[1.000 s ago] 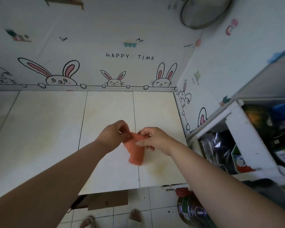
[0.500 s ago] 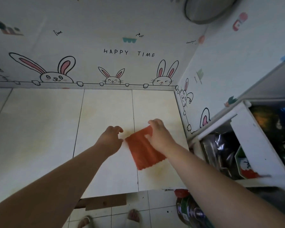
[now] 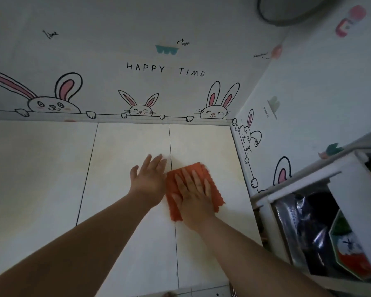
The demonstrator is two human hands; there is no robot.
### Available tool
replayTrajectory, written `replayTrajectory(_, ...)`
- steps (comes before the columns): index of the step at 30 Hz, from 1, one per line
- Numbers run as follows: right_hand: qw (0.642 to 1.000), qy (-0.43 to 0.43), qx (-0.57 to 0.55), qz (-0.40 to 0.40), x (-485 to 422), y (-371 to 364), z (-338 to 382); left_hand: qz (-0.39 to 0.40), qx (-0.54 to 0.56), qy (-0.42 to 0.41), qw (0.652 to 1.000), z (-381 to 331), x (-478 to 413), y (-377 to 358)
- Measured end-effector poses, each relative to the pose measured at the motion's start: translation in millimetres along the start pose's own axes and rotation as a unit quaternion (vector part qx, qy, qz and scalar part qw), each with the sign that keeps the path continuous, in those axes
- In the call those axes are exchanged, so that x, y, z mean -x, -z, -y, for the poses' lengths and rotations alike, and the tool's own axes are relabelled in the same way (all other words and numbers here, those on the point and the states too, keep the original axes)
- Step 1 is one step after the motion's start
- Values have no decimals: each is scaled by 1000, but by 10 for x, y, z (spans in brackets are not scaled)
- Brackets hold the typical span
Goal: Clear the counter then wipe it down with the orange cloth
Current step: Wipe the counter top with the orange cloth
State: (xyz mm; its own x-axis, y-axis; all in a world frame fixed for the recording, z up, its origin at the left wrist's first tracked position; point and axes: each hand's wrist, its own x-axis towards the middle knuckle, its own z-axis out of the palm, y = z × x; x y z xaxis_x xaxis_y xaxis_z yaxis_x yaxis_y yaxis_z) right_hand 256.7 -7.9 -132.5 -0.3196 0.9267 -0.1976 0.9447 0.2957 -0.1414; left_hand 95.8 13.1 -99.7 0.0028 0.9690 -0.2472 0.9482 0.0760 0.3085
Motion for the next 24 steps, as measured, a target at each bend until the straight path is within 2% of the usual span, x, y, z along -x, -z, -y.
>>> replayTrajectory(10, 999, -21, -40, 10, -1100, 279, -111, -52, -7, -9, 999, 30, -278, -44)
replayTrajectory(16, 999, -31, -34, 16, -1678, 432, -139, -34, -56, -62, 996, 0, -522, -65)
replayTrajectory(24, 995, -55, -40, -72, -1716, 391, -132, -17, -42, -44, 998, -40, -648, -18)
